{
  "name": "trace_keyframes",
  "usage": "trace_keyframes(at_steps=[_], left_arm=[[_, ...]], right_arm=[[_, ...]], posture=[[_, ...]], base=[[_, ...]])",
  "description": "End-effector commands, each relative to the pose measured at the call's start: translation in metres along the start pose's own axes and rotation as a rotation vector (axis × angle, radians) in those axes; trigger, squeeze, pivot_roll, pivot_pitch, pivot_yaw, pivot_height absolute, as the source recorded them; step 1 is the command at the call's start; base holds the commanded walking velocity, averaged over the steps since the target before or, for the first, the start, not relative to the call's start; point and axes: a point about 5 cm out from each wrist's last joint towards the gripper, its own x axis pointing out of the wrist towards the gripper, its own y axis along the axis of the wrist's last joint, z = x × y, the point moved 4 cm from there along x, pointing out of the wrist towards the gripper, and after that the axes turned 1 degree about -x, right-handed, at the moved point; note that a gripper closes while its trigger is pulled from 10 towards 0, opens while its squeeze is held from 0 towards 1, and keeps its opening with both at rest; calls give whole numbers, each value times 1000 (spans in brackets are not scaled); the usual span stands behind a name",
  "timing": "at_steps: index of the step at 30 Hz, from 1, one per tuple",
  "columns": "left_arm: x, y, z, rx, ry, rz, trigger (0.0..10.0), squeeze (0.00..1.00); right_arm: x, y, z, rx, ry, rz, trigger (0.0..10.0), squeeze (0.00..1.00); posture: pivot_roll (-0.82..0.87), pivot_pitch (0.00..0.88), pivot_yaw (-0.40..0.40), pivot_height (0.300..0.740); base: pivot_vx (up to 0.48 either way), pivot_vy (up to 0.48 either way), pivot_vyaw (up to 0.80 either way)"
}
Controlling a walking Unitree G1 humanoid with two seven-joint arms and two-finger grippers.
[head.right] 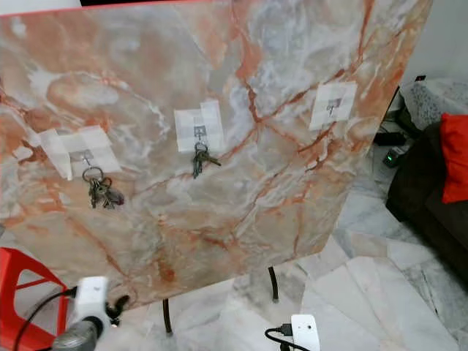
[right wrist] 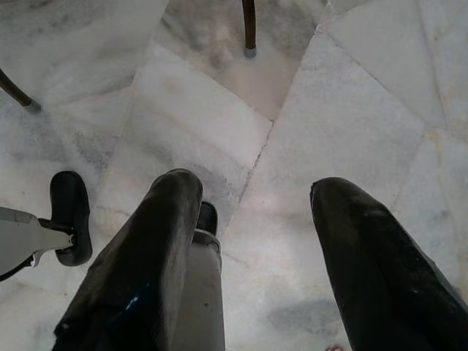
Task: Hang keys on a hook
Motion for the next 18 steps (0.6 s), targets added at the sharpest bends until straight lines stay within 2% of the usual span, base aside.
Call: trace_keyframes(at_steps=[1, 4, 5, 8, 13, 18], left_arm=[[-1, -14, 9, 38, -35, -68, 10000, 0], [-3, -25, 9, 32, -29, -111, 10000, 0], [-7, -38, 7, 41, -23, -161, 10000, 0], [-15, -60, 5, 58, -19, -238, 10000, 0], [-18, -68, 4, 21, -7, -255, 10000, 0], [-18, -69, 6, 17, -11, -261, 10000, 0]], right_arm=[[0, -3, 1, 11, -6, -15, 10000, 0], [0, -3, 1, 25, -9, -17, 10000, 0], [0, -2, 1, 36, -8, -12, 10000, 0], [0, -2, 0, 49, -9, -11, 10000, 0], [0, -3, 1, 79, -18, -16, 10000, 0], [0, 1, 1, 28, 1, 0, 10000, 0]], posture=[[30, 0, -33, 740], [23, 0, -27, 740], [17, 0, -24, 740], [10, 0, -22, 740], [15, 0, -27, 740], [15, 0, -29, 740]], base=[[0, 0, 0], [0, 0, 0], [0, 0, 0], [0, 0, 0], [0, 0, 0], [0, 0, 123]])
